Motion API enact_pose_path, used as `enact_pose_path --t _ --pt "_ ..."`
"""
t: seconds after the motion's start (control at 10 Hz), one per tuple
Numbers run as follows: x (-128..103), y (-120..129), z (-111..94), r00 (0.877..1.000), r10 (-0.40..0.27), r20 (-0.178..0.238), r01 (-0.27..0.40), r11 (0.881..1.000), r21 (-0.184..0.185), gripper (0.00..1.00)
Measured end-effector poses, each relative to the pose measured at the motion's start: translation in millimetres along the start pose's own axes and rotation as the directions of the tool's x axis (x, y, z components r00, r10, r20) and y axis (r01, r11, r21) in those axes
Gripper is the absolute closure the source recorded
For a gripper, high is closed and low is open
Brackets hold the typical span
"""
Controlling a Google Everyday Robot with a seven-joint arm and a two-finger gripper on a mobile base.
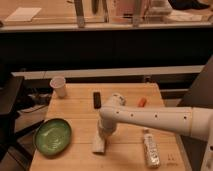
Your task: Wipe the white sponge on the table
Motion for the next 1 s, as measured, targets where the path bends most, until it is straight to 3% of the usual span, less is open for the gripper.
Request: enact_pose_path --t 1.0 --pt "0.9 -2.3 1.1 1.000 -0.008 0.003 0.008 1.000 -0.002 1.00"
